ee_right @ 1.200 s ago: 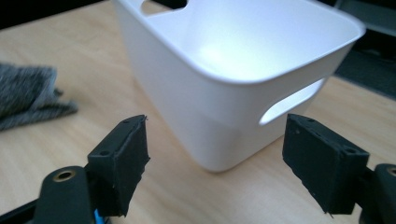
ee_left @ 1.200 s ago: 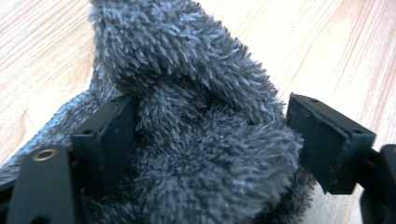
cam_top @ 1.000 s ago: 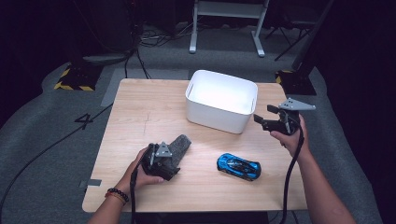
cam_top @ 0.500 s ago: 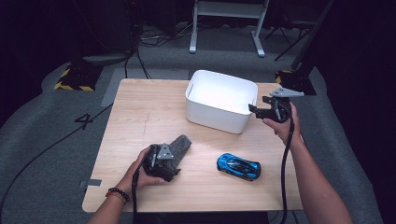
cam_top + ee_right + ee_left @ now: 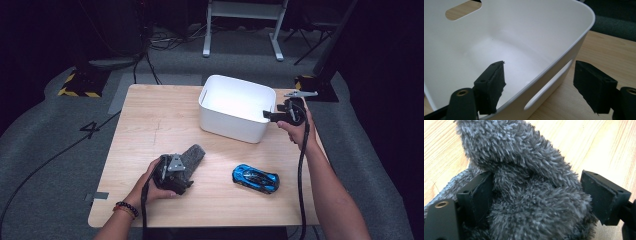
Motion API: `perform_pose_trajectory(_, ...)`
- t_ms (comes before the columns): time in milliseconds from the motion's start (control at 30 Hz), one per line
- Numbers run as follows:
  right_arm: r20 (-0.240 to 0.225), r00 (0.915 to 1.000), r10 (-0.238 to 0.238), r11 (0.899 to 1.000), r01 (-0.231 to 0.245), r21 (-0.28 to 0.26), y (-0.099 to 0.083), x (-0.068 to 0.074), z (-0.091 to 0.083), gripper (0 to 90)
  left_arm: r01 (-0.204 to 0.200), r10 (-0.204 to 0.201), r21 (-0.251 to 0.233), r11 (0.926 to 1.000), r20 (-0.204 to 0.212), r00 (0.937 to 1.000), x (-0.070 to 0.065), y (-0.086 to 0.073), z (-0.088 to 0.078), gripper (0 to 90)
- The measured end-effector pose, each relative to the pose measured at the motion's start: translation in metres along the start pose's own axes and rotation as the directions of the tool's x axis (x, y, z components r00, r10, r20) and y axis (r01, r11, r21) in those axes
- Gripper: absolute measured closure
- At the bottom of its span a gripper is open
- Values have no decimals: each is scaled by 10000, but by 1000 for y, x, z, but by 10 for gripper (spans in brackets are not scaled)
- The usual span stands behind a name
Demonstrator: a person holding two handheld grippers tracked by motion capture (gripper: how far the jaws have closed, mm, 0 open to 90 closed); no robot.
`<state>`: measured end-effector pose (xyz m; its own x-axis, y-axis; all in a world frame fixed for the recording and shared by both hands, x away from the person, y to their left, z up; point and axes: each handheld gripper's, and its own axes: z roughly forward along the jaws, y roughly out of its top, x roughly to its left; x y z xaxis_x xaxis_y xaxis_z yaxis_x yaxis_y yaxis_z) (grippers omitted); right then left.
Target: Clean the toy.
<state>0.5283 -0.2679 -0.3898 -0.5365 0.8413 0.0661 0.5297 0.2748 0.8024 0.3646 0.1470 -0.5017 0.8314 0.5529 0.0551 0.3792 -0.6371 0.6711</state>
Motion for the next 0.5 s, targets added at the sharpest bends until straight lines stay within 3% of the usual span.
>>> perform_pose_trajectory(33,80,9996,-253,9992,250,297,0,2,3,273,1,-1,-2,10000,-8,10000,0,0,0,151)
perform_pose_trajectory(200,157,9990,-415,9975,405,577,1,8,8,280,1,-1,-27,10000,-6,10000,0,0,0,151)
perform_pose_trajectory(500,-305,9993,-237,9969,259,744,-5,4,1,324,-12,12,-52,10000,-42,10000,0,-1,0,150)
